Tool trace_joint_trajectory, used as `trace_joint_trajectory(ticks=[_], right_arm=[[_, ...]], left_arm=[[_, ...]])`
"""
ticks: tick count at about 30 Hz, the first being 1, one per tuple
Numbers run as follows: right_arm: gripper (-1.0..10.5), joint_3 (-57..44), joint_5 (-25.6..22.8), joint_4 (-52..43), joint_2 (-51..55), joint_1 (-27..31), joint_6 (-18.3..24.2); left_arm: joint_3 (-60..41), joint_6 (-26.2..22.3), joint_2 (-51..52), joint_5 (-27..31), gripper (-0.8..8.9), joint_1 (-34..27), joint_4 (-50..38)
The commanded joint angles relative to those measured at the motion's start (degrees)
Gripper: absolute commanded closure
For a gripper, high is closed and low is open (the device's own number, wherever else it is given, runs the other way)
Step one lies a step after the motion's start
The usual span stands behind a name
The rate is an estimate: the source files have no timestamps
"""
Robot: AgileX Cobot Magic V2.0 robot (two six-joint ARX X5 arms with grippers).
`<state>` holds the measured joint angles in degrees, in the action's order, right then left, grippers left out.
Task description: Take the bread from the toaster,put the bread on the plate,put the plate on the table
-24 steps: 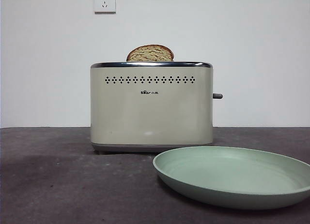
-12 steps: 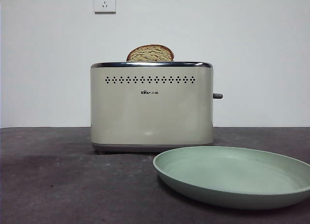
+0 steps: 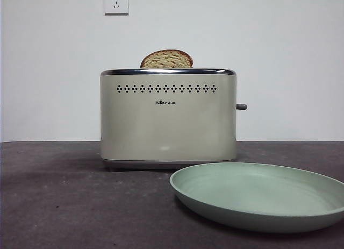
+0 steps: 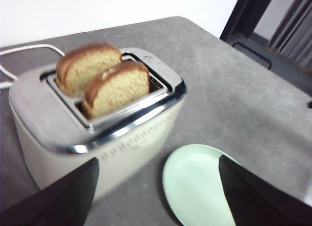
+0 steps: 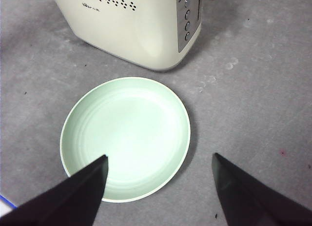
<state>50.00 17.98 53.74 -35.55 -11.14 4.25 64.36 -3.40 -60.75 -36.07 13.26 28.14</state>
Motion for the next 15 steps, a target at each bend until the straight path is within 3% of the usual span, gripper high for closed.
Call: trace_joint_trajectory(ticks=[1, 15], right_arm=[[6.0, 1.1, 0.0, -0.5, -0.3, -0.2, -0.5], [6.0, 1.1, 0.0, -0.5, -0.3, -0.2, -0.6]], left_arm=[[5.7, -4.6, -6.1, 0.8, 4.09, 1.4, -0.5], [24.7, -13.0, -31.5, 5.4, 4.09, 7.0, -1.2]])
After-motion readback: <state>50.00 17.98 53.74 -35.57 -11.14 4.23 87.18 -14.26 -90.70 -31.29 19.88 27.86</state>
